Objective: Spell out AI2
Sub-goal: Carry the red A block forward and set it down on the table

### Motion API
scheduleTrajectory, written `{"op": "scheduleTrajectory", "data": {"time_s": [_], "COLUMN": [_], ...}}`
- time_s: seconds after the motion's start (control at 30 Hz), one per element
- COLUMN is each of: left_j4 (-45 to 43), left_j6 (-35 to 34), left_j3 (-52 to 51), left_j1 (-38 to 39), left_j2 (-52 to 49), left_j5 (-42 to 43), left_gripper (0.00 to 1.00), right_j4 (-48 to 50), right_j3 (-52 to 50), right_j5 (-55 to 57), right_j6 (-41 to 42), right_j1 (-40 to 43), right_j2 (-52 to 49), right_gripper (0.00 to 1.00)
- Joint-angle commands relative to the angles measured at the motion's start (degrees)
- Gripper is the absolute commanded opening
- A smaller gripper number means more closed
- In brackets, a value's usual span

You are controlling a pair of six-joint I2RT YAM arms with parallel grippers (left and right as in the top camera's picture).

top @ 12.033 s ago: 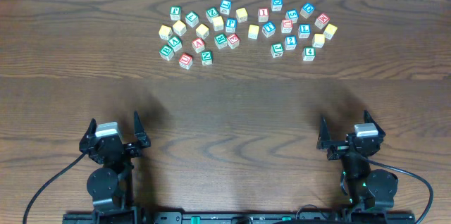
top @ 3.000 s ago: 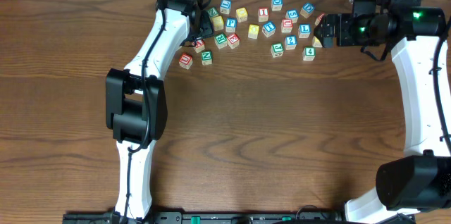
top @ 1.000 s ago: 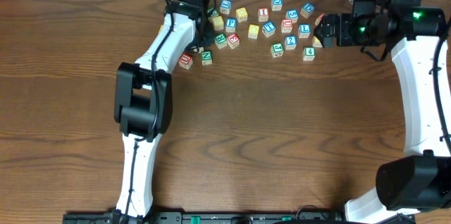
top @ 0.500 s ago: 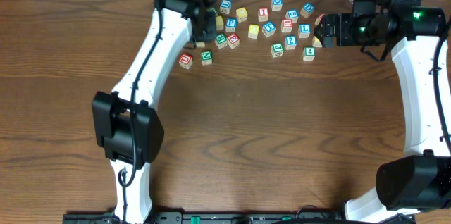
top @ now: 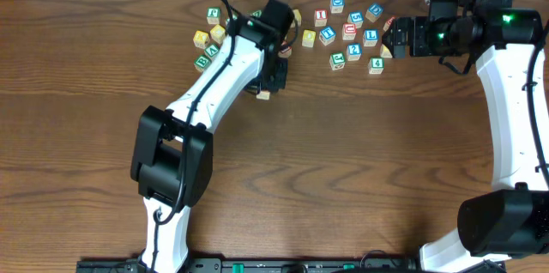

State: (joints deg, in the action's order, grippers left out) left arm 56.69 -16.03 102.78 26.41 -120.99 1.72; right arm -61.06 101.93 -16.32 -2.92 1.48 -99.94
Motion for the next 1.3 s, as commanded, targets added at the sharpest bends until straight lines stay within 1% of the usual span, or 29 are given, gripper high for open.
{"op": "scheduleTrajectory", "data": {"time_s": [0.0, 0.13, 0.27, 0.4, 0.5, 0.73, 0.8, 1.1, 1.17, 1.2, 1.27], "left_j4": [-2.54, -5.22, -6.91, -10.45, -12.76, -13.97, -13.94, -13.86, -13.77, -13.73, -13.66], "left_j6": [0.57, 1.2, 2.12, 4.26, 4.04, -7.04, -9.27, -9.55, -9.55, -9.53, -9.35], "left_j3": [-3.23, -6.19, -9.14, -12.96, -14.56, -14.6, -14.6, -14.62, -14.67, -14.71, -14.71], "left_j1": [0.02, 0.04, 0.04, 0.02, 0.02, 0.02, 0.04, 0.04, 0.04, 0.04, 0.02], "left_j2": [-0.48, -0.5, -0.5, -0.5, -0.5, -0.5, -0.5, -0.5, -0.5, -0.5, -0.5], "left_j5": [1.55, 3.28, 3.23, 3.23, 3.21, 3.17, 3.17, 1.25, 1.25, 1.27, 1.27], "left_gripper": [0.25, 0.25, 0.25, 0.25, 0.25, 0.25, 0.25, 0.26, 0.28, 0.33, 0.38], "right_j4": [-0.07, -0.22, -0.13, -0.11, -0.11, -0.11, -0.11, -0.13, -0.2, -0.2, -0.2], "right_j3": [-0.07, -0.07, -0.07, -0.07, -0.07, -0.07, -0.07, -0.07, -0.07, -0.07, -0.07], "right_j5": [-0.31, -0.13, -0.11, -0.11, -0.11, -0.13, -0.13, -0.11, -0.13, -0.13, -0.13], "right_j6": [0.7, 0.7, 0.72, 0.7, 0.7, 0.72, 0.72, 0.72, 0.72, 0.72, 0.72], "right_j1": [-0.07, -0.07, -0.07, -0.07, -0.07, -0.07, -0.07, -0.07, -0.07, -0.07, -0.07], "right_j2": [-0.37, -0.37, -0.37, -0.37, -0.37, -0.37, -0.37, -0.37, -0.37, -0.37, -0.37], "right_gripper": [0.99, 0.99, 0.99, 0.99, 0.99, 0.99, 0.99, 0.99, 0.99, 0.99, 0.99]}}
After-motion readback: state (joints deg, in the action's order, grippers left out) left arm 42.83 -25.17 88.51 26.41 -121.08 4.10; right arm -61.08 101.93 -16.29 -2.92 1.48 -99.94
